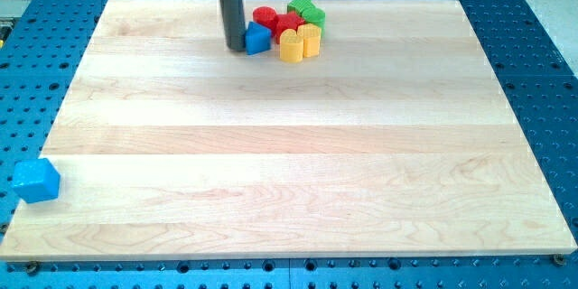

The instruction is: Move cube towards bottom center

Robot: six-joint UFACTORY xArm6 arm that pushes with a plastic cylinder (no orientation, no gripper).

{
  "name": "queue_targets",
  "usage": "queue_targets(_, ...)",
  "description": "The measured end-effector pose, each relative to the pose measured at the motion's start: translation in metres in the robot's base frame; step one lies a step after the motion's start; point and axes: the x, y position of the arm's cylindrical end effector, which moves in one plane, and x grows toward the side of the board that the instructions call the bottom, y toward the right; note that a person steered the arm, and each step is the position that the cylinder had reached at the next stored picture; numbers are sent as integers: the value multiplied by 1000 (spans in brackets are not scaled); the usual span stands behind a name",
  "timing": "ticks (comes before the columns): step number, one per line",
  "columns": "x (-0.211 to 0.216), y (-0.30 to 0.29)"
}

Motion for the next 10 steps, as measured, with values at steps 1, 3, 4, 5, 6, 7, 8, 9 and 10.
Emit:
queue_targets(1, 0, -8)
queue_targets(3, 62, -114)
queue_targets(4, 106, -209)
queue_targets(5, 132, -242)
queue_targets(6, 132, -242)
queue_targets(7, 146, -242)
queue_targets(8, 209, -241)
queue_targets(9, 231, -241)
queue_targets(10, 231, -241)
